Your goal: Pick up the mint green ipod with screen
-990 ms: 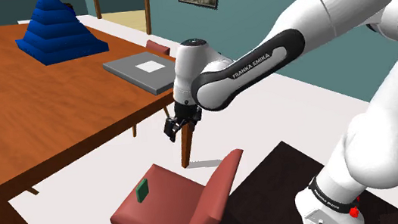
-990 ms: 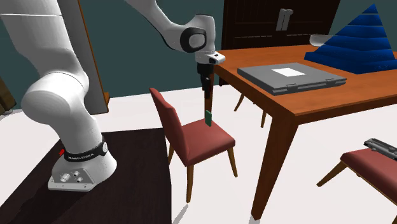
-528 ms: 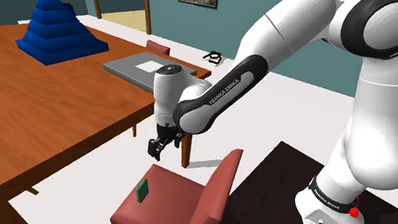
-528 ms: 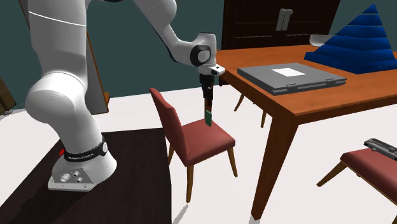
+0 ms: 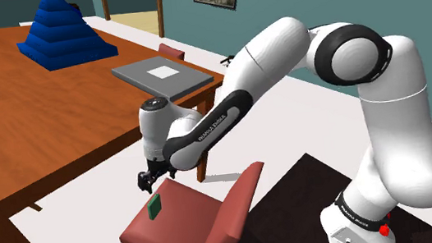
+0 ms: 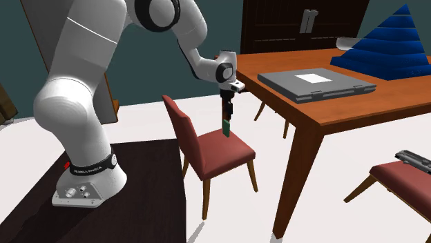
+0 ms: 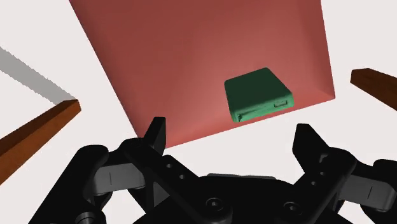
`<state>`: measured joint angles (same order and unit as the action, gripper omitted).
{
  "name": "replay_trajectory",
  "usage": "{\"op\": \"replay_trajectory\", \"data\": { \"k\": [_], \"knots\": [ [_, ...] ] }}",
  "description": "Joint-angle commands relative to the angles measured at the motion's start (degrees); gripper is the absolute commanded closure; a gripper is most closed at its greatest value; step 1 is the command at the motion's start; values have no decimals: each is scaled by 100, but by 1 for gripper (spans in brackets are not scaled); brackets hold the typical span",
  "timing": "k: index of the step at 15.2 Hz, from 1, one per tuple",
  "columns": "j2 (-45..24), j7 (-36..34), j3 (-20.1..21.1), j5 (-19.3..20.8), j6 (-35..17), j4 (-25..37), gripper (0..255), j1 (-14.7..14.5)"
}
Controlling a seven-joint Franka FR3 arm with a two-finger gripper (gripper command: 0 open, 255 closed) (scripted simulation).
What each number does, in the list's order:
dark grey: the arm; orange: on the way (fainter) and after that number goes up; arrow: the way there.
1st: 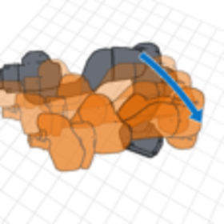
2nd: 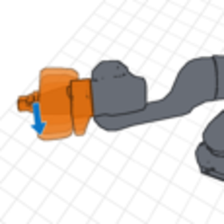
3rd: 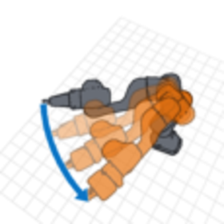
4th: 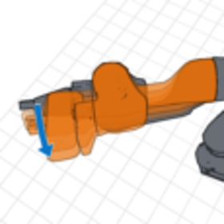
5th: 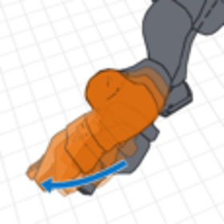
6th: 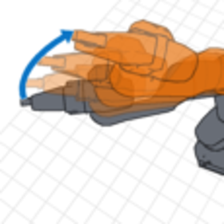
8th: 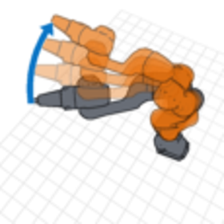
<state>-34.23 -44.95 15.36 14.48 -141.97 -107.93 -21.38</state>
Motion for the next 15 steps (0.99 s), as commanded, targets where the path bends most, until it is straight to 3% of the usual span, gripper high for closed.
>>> {"op": "replay_trajectory", "data": {
  "k": [1,3,7,13,14,15],
  "knots": [
    [-523,353,31,191,39,393,0,-110],
    [-1031,76,341,663,169,865,0,42],
    [-1497,-434,988,1566,266,1080,0,593],
    [-1799,-519,919,1728,120,1217,0,545],
    [-1809,-516,920,1725,132,1239,255,539],
    [-1810,-518,920,1725,133,1241,255,536]
  ]
}}
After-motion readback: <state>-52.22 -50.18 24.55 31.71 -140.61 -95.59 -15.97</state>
